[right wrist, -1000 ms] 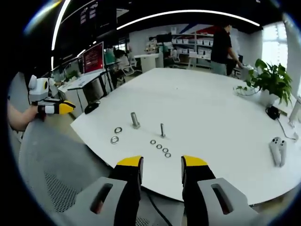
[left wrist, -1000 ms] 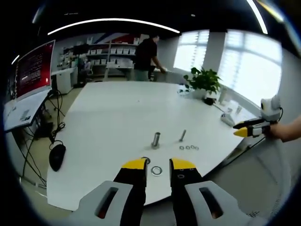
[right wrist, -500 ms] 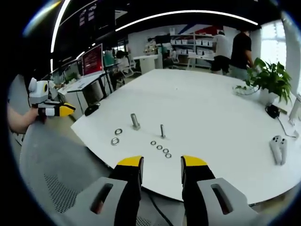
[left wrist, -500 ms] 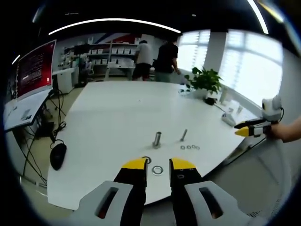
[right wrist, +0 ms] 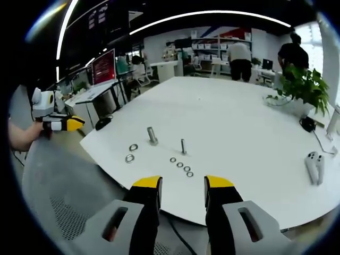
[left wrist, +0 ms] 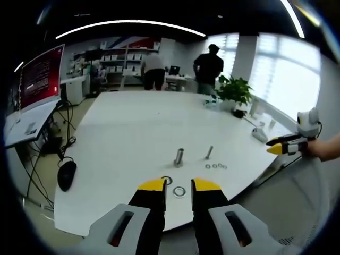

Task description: Place the washer onto the threaded stud by aligning its center hole with the stud, sliding it down to the base, and recovering from edge contact or off-axis alignment until the washer reaches the visible bottom stop.

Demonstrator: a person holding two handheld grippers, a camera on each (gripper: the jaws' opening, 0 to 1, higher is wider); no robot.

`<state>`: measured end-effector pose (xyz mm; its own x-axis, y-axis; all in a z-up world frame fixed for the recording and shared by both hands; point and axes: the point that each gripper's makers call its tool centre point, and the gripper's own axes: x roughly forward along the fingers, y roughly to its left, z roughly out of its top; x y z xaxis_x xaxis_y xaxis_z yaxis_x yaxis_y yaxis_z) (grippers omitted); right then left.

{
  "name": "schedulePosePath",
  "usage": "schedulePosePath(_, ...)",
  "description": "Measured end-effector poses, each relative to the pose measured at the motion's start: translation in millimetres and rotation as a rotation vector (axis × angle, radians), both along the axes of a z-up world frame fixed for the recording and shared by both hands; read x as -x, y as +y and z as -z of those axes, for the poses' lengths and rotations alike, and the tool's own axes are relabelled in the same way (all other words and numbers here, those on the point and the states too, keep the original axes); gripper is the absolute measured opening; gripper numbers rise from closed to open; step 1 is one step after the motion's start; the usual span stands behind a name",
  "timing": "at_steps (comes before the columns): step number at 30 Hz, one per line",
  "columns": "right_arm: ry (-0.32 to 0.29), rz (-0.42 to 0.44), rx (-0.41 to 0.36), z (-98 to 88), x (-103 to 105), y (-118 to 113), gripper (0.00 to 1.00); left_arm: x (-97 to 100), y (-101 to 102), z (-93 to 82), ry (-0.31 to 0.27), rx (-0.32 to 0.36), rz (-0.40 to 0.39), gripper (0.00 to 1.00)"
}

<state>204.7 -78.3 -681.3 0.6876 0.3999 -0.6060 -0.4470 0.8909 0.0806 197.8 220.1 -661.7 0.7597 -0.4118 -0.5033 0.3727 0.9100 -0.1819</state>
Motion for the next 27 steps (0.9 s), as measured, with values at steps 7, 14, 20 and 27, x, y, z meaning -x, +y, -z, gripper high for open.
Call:
schedulePosePath(7, 0.028, -0.024, 0.01, 6.0, 2.7, 2.0, 0.33, -1.0, 3.0, -0.5, -0.003, 0.003, -0.021, 0.16)
schedulePosePath(14, 0.027, -0.034, -0.018, 4.0, 3.0, 5.5, 0.33, -1.9, 5.9, 0.8, 0.006, -0.005, -0.035, 0.15)
schedulePosePath(20, 0.015, -0.037, -0.045, 0.6, 2.4, 8.2, 0.33, -2.4, 10.4, 1.5, 0.011, -0.006, -0.057, 0.14)
schedulePosePath(27, -0.023, -0.031, -0.1, -9.4, 0.6, 11.5, 0.33, 1.4, 17.3, 15.3, 0.081, -0.038, -0.084, 0.14)
